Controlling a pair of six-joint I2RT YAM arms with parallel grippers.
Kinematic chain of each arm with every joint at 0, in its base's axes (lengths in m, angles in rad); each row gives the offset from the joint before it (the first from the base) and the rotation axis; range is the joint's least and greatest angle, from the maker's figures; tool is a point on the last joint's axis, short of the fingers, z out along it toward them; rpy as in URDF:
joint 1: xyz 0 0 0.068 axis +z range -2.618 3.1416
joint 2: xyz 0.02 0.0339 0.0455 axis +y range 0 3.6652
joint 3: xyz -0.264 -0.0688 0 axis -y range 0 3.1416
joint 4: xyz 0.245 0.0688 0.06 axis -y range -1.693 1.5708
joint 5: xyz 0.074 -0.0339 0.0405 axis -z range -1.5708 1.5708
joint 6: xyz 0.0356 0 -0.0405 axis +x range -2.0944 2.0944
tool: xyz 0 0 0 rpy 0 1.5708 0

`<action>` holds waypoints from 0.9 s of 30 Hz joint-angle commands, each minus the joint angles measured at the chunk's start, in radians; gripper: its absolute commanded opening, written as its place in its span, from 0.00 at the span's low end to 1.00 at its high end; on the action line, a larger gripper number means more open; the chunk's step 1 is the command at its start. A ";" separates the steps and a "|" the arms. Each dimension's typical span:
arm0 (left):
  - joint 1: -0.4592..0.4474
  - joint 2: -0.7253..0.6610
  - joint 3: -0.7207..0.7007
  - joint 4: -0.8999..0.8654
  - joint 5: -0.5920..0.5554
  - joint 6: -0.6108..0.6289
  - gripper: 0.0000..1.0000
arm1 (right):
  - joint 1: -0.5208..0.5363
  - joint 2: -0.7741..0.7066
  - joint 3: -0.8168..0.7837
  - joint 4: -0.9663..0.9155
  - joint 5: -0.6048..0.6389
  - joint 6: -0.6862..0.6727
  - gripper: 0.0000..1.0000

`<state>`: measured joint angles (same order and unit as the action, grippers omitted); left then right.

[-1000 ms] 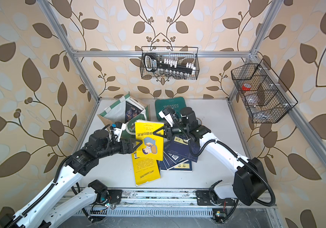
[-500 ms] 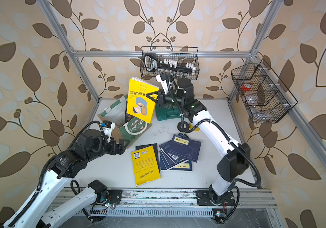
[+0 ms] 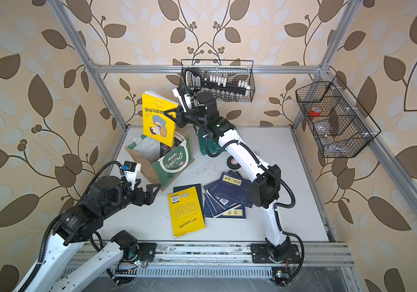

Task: Put the books into the canvas bag
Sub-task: Pick up the book from the book, then place the book in the canvas bag.

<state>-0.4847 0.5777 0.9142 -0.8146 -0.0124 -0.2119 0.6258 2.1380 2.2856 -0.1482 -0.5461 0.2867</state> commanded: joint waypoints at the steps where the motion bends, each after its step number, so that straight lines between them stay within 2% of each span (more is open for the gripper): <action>1: -0.003 -0.009 -0.003 0.032 -0.031 0.019 0.99 | 0.019 0.011 0.021 0.040 0.050 -0.032 0.00; 10: -0.003 0.001 -0.006 0.038 -0.013 0.021 0.99 | 0.031 0.003 -0.102 0.090 0.138 -0.070 0.00; 17: -0.003 0.007 -0.008 0.038 -0.015 0.019 0.99 | 0.033 0.036 -0.139 0.119 0.186 -0.079 0.00; 21: -0.003 0.011 -0.006 0.039 -0.011 0.020 0.99 | 0.041 0.038 -0.217 0.191 0.248 -0.104 0.00; 27: -0.002 0.014 -0.006 0.042 0.000 0.020 0.99 | 0.048 0.072 -0.260 0.271 0.266 -0.097 0.00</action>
<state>-0.4847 0.5900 0.9127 -0.8017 -0.0093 -0.2104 0.6636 2.2009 2.0388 -0.0078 -0.3099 0.2043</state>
